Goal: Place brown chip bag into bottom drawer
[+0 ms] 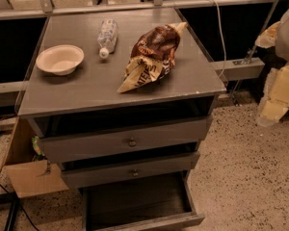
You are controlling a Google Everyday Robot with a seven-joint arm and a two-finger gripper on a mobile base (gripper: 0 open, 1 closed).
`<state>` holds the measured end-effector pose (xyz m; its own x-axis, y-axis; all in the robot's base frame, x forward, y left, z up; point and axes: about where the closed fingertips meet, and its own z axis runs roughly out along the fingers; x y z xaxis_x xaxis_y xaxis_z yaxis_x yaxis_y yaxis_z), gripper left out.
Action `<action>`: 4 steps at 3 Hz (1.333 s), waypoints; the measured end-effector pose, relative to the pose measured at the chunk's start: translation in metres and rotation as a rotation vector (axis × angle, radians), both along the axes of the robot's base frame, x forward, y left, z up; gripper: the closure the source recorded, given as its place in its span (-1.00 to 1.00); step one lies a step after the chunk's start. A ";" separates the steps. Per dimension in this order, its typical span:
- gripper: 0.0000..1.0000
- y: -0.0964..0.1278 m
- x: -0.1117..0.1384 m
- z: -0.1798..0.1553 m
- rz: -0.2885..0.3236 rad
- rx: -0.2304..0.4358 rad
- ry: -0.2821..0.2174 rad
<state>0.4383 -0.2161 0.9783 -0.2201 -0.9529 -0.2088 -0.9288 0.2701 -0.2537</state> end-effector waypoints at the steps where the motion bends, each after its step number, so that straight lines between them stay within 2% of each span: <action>1: -1.00 0.000 0.000 0.000 0.000 0.000 0.000; 2: -1.00 0.009 0.001 0.002 0.057 -0.004 -0.039; 3: -1.00 0.041 0.013 0.009 0.238 0.010 -0.099; 4: -1.00 0.072 0.022 0.017 0.448 -0.002 -0.150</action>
Offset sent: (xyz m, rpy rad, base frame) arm 0.0044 0.0264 0.0004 -0.0116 -0.1028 0.1814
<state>0.4601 -0.1443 0.9954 0.2457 -0.9475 -0.2047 -0.9067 -0.1500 -0.3943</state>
